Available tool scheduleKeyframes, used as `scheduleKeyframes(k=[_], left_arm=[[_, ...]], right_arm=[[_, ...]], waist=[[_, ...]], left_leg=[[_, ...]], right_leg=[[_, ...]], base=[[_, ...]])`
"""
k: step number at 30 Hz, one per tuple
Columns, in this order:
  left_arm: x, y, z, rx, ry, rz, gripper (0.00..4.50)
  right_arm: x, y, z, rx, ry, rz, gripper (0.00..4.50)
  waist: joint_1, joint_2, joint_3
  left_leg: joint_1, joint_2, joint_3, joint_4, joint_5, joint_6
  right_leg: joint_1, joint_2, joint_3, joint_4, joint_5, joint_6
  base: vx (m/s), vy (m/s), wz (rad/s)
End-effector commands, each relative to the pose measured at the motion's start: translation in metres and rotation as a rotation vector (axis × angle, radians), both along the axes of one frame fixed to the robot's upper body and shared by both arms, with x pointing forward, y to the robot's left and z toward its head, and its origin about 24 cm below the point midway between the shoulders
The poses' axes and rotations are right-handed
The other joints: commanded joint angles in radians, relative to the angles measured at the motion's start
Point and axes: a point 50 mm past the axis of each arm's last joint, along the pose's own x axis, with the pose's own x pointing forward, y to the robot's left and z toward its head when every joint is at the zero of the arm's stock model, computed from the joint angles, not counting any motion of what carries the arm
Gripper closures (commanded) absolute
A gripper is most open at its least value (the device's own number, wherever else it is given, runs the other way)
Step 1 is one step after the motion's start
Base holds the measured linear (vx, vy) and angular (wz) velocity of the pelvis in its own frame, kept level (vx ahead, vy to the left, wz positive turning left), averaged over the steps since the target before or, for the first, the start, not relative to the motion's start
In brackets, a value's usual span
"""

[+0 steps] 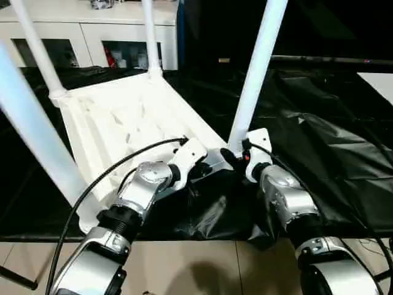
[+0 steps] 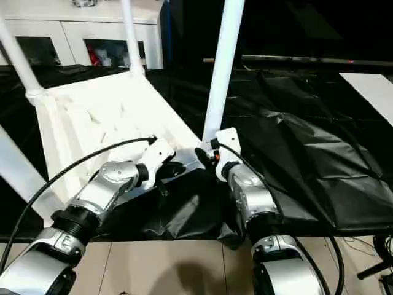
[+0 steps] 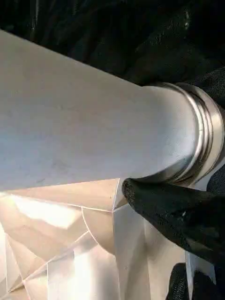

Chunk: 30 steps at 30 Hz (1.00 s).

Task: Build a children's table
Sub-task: Rotate leg to tighten

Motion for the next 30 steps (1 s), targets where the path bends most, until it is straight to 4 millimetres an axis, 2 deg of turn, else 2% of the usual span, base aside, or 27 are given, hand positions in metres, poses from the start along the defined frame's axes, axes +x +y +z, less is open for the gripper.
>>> scheduleKeyframes(k=[1,3,4,6,8,10,14,15,17,18,19,23,24,26,30], left_arm=[[-0.004,-0.008,-0.002,0.000,0.003,-0.055,4.50],[-0.005,-0.005,-0.002,0.001,0.002,-0.075,4.50],[-0.006,0.000,-0.002,0.000,0.004,-0.094,4.50],[-0.007,0.005,-0.002,0.005,0.004,-0.111,4.50],[-0.008,0.011,-0.002,0.008,0.013,-0.132,4.50],[-0.011,0.018,-0.002,0.007,0.021,-0.171,4.50],[-0.016,0.030,0.002,-0.005,0.051,-0.238,4.50],[-0.017,0.031,0.002,-0.005,0.059,-0.249,4.50],[-0.019,0.035,0.002,-0.004,0.076,-0.272,4.50],[-0.020,0.035,0.003,-0.007,0.081,-0.276,4.50],[-0.020,0.035,0.003,-0.012,0.084,-0.277,4.50],[-0.022,0.036,0.003,-0.015,0.096,-0.295,4.50],[-0.023,0.036,0.003,-0.014,0.099,-0.299,4.50],[-0.024,0.036,0.003,-0.016,0.102,-0.303,4.50],[-0.025,0.037,0.002,-0.015,0.108,-0.309,4.50]], right_arm=[[-0.009,0.023,-0.006,0.031,0.015,0.143,1.13],[-0.007,0.020,-0.002,0.033,0.005,0.157,1.11],[-0.006,0.015,0.002,0.034,-0.008,0.195,1.04],[-0.005,0.010,0.006,0.023,-0.020,0.239,0.73],[-0.005,0.004,0.010,-0.004,-0.030,0.298,0.60],[-0.007,-0.003,0.015,-0.026,-0.044,0.381,0.60],[-0.013,-0.022,0.019,-0.055,-0.033,0.531,0.60],[-0.014,-0.025,0.020,-0.065,-0.030,0.555,0.60],[-0.016,-0.031,0.020,-0.086,-0.027,0.597,0.60],[-0.017,-0.034,0.020,-0.089,-0.024,0.612,0.60],[-0.017,-0.036,0.021,-0.089,-0.025,0.621,0.60],[-0.017,-0.036,0.023,-0.074,-0.039,0.625,0.60],[-0.016,-0.036,0.023,-0.071,-0.045,0.628,0.87],[-0.016,-0.036,0.023,-0.068,-0.041,0.630,0.87],[-0.017,-0.036,0.021,-0.058,-0.027,0.649,1.30]], waist=[[-0.001,-0.001,-0.062],[-0.001,0.000,-0.063],[0.000,-0.003,-0.064],[-0.001,-0.002,-0.064],[-0.001,-0.002,-0.067],[0.000,-0.003,-0.066],[0.004,-0.001,-0.066],[0.004,-0.006,-0.066],[0.007,-0.003,-0.066],[0.008,-0.009,-0.065],[0.011,-0.006,-0.064],[0.015,-0.007,-0.064],[0.015,-0.007,-0.064],[0.016,-0.007,-0.066],[0.019,-0.007,-0.067]], left_leg=[[0.006,0.016,-0.003,-0.074,-0.257,0.000],[0.006,0.016,-0.002,-0.072,-0.247,0.009],[0.006,0.016,-0.001,-0.072,-0.231,0.015],[0.003,0.016,-0.001,-0.069,-0.210,0.025],[0.002,0.016,0.000,-0.066,-0.185,0.036],[0.003,0.017,0.000,-0.065,-0.177,0.042],[0.004,0.020,0.005,-0.061,-0.176,0.060],[0.004,0.021,0.004,-0.062,-0.177,0.061],[0.008,0.024,0.006,-0.061,-0.186,0.063],[0.008,0.023,0.007,-0.061,-0.187,0.064],[0.007,0.024,0.006,-0.062,-0.188,0.063],[0.008,0.025,0.006,-0.063,-0.193,0.055],[0.008,0.025,0.005,-0.062,-0.190,0.055],[0.007,0.023,0.005,-0.061,-0.173,0.059],[0.005,0.022,0.006,-0.058,-0.154,0.068]], right_leg=[[0.043,-0.047,0.037,-0.081,-0.233,-0.177],[0.044,-0.046,0.037,-0.078,-0.209,-0.187],[0.047,-0.046,0.036,-0.076,-0.184,-0.195],[0.050,-0.046,0.036,-0.071,-0.148,-0.208],[0.052,-0.045,0.035,-0.064,-0.101,-0.224],[0.054,-0.044,0.034,-0.064,-0.083,-0.235],[0.051,-0.043,0.034,-0.059,-0.063,-0.259],[0.052,-0.043,0.033,-0.059,-0.065,-0.259],[0.048,-0.045,0.034,-0.059,-0.081,-0.266],[0.048,-0.045,0.035,-0.060,-0.086,-0.267],[0.047,-0.045,0.035,-0.059,-0.097,-0.268],[0.046,-0.047,0.036,-0.060,-0.115,-0.260],[0.047,-0.047,0.036,-0.059,-0.112,-0.259],[0.048,-0.046,0.035,-0.057,-0.093,-0.260],[0.049,-0.045,0.035,-0.053,-0.061,-0.267]], base=[[0.000,0.000,0.00],[0.000,0.000,0.00],[0.000,0.000,0.00],[0.000,0.000,0.00],[0.000,0.000,0.00],[0.000,0.000,0.00],[0.000,0.000,0.00],[0.000,0.000,0.00],[0.000,0.000,0.00],[0.000,0.000,0.00],[0.000,0.000,0.00],[0.000,0.000,0.00],[0.000,0.000,0.00],[0.000,0.000,0.00],[0.000,0.000,0.00]])
